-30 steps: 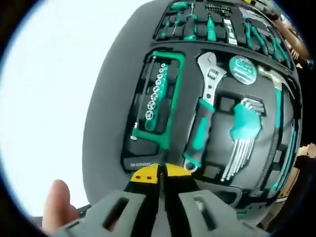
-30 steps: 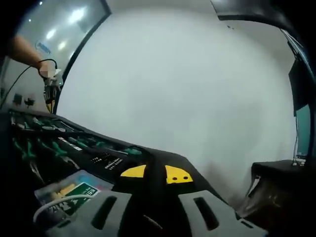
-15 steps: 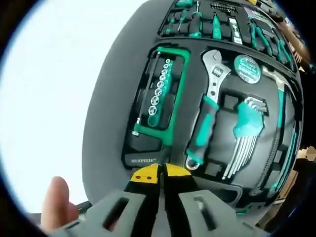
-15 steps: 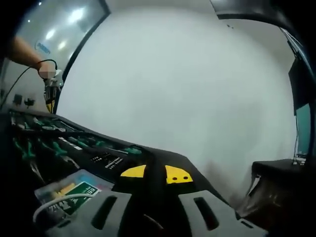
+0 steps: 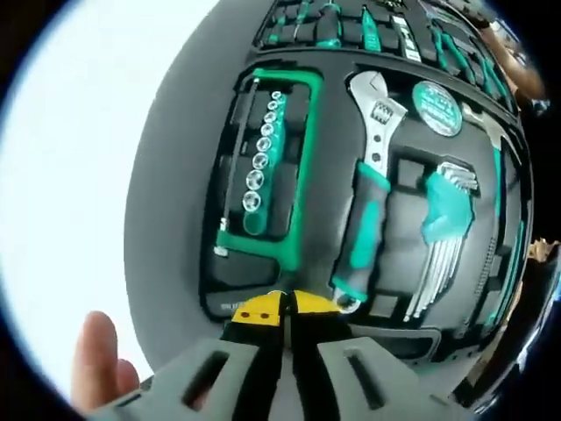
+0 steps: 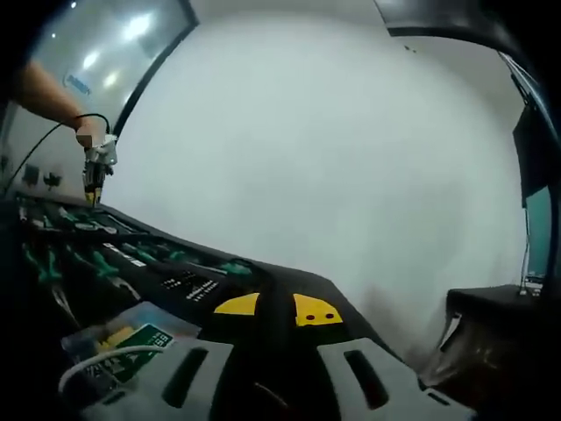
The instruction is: Pick up the tools and put them into their designated positions in the toolbox.
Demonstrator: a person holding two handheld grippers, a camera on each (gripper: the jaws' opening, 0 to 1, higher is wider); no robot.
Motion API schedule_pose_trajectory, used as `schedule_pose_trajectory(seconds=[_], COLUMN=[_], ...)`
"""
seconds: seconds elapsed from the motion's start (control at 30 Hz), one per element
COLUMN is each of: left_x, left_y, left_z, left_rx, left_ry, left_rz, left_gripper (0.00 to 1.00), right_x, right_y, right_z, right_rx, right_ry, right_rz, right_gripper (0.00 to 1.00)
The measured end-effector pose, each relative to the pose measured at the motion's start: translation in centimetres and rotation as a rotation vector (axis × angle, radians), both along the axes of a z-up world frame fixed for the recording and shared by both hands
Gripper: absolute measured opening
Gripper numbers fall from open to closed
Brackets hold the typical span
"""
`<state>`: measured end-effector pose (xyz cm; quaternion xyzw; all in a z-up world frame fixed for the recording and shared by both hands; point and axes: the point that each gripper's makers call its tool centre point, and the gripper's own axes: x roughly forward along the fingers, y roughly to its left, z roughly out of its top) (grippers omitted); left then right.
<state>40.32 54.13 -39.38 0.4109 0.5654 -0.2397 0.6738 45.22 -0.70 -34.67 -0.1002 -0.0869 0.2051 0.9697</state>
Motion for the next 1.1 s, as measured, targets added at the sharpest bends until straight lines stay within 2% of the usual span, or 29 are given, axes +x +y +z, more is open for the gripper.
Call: schedule_pose_trajectory(seconds=[0.07,0.1,0.47,0.5,0.57,0.9,0.97,1.1], left_x=[0.8,1.3,4.1,4.0,3.3,3.7,4.2,4.0], left_y=[-0.5,-1.5,-2.8,-2.9,-3.2,-3.5,-3.2,-3.3], left_z=[0.4,0.5,-0.3,-0.4,-0.9,-1.1,-1.1,-1.2], left_rx=[-0.011,-0.039,-0.061,-0.066,-0.074,-0.061,-0.060,-0.077], left_ry=[0.006,0.005,0.047,0.060,0.130,0.187,0.191,0.211], left_rz=[-0.024,-0.067,-0.084,-0.080,-0.084,-0.025,-0.016,0.030], left_gripper=[0.00,0.00,0.00,0.00,0.00,0.00,0.00,0.00], right_x=[0.1,0.1,0.3,0.3,0.2,0.2,0.2,0.1], right_y=[-0.2,-0.2,-0.4,-0.4,-0.4,-0.3,-0.3,-0.4], right_z=[0.0,0.0,0.0,0.0,0.0,0.1,0.2,0.2], right_rx=[0.004,0.005,0.008,0.007,0.006,0.011,0.014,0.016], right_ry=[0.002,0.003,0.006,0.005,0.002,-0.001,-0.001,-0.001], right_rz=[-0.006,-0.008,-0.013,-0.013,-0.013,-0.004,-0.005,-0.006], right_gripper=[0.11,0.11,0.10,0.11,0.10,0.10,0.10,0.10])
